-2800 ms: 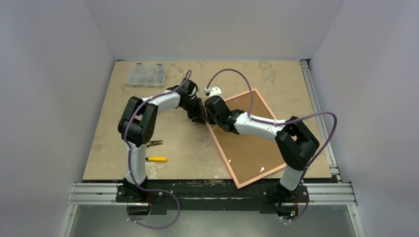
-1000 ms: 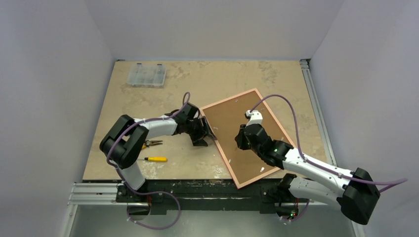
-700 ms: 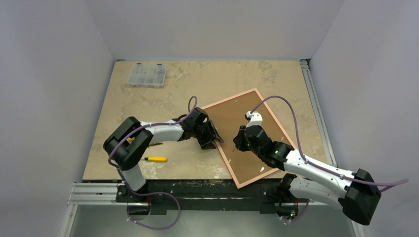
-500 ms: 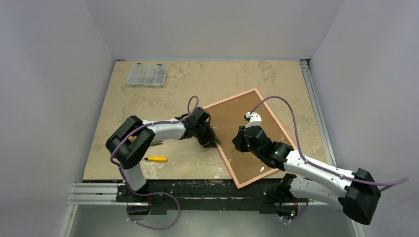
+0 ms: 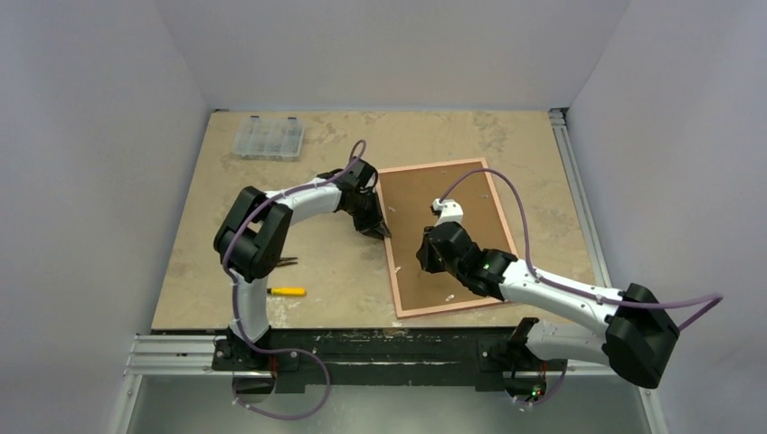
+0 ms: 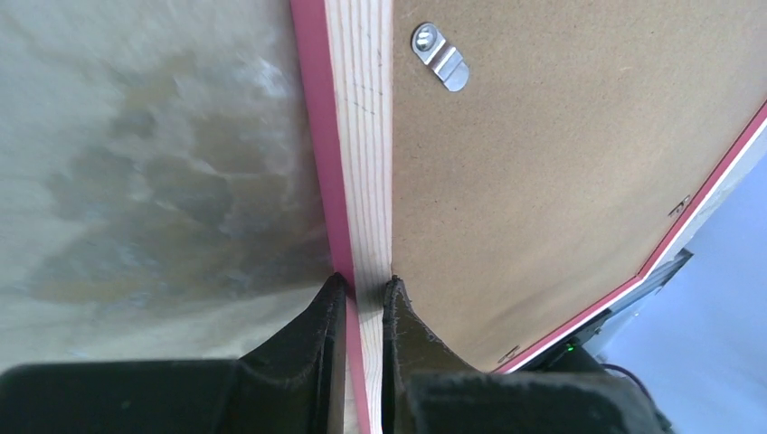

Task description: Take the photo out of the frame

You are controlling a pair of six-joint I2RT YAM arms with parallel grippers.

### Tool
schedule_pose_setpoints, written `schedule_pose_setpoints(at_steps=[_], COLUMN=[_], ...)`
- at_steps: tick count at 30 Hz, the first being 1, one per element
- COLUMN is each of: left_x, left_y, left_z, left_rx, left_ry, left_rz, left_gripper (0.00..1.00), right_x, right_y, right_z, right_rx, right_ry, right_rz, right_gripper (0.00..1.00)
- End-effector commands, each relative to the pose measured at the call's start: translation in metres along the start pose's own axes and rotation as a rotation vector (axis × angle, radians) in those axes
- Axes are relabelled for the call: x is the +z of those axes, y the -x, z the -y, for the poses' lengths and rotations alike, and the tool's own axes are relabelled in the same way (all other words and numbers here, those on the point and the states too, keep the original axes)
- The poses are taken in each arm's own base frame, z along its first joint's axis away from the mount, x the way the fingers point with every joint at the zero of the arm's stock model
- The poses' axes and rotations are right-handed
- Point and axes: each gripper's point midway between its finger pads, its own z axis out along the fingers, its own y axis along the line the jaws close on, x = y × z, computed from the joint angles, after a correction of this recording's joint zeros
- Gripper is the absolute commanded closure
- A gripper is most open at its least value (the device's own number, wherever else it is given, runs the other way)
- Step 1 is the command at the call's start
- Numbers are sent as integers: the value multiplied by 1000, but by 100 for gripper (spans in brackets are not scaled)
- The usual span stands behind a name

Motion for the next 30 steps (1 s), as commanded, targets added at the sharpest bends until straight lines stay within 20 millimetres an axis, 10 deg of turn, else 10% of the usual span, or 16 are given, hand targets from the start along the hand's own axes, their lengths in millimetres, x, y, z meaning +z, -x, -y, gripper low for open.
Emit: schedule_pose_setpoints(at_steps=[1, 14, 30], left_x=[-12, 3, 1], left_y=[11, 12, 16], left_z=[2, 3, 2], left_rx=[144, 32, 21], left_ry=[-47, -86, -88], left_rz=[-25, -63, -53], left_gripper=[100, 100, 100], right_x=[6, 50, 62], right_y=[41, 67, 41], right_z=[-30, -65, -68], right_rx=[12, -32, -108], right_ry=[55, 30, 23], right_rz=[102, 89, 7], right_gripper=[100, 100, 100])
